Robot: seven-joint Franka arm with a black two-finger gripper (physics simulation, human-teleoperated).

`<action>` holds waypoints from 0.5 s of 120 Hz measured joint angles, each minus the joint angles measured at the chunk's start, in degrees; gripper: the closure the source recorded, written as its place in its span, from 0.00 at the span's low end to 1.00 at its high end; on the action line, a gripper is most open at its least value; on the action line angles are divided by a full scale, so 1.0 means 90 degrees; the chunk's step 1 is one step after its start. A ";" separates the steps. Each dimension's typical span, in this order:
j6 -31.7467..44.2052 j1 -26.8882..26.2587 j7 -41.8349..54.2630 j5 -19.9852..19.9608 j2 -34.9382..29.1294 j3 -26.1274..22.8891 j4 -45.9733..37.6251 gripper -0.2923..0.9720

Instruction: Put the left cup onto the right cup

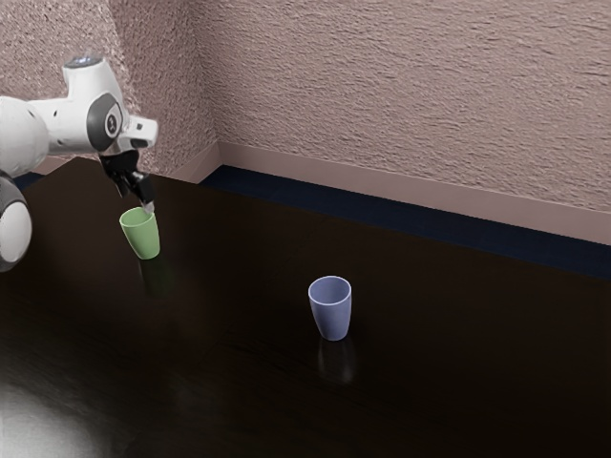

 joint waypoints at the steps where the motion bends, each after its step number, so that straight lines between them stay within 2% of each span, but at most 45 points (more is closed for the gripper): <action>1: 0.0000 0.0004 0.0007 -0.0007 0.0015 0.0000 0.0007 0.23; 60: 0.0048 0.0080 0.0303 -0.0265 0.0351 -0.0002 0.0101 0.23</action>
